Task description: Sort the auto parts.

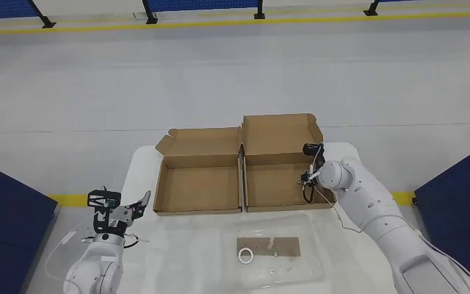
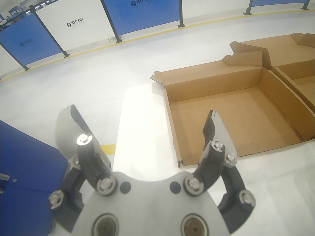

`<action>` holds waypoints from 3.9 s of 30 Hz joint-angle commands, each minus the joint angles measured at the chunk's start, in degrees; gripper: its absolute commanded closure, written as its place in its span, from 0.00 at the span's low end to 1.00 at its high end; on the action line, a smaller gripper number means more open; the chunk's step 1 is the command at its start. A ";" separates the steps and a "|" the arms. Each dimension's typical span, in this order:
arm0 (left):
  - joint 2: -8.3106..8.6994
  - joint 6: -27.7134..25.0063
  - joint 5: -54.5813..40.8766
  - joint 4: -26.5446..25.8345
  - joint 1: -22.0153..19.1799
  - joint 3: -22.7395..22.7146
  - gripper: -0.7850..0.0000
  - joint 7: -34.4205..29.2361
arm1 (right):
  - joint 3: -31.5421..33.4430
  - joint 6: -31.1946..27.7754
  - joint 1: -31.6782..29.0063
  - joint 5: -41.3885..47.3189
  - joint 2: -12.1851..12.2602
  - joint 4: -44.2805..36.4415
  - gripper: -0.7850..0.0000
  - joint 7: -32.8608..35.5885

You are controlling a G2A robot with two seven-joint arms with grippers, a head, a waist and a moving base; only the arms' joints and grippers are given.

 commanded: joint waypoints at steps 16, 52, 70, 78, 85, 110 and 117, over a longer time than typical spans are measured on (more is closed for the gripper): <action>0.00 0.00 0.00 0.00 0.00 0.00 0.00 0.00 | -1.34 -1.40 2.19 -0.14 -2.19 5.61 0.77 -0.88; 0.00 0.00 0.00 0.00 0.00 0.00 0.00 0.00 | 3.22 -6.39 -0.03 -6.72 -0.25 -5.27 0.00 -1.91; 0.00 0.00 0.00 0.00 0.00 0.00 0.00 0.00 | 12.31 -15.50 -7.60 -9.48 4.25 -24.45 0.00 13.64; 0.00 0.00 0.00 0.00 0.00 0.00 0.00 0.00 | 11.60 -18.06 -8.06 -13.36 4.51 -28.06 0.00 13.10; 0.00 0.00 0.00 0.00 0.00 0.00 0.00 0.00 | 12.90 -26.24 -11.19 -12.57 5.74 -40.64 0.00 20.82; 0.00 0.00 0.00 0.00 0.00 0.00 0.00 0.00 | 6.92 -29.98 -13.27 1.21 7.78 -53.44 0.00 35.06; 0.00 0.00 0.00 0.00 0.00 0.00 0.00 0.00 | -1.58 -27.48 -9.54 5.08 10.92 -56.87 0.00 37.56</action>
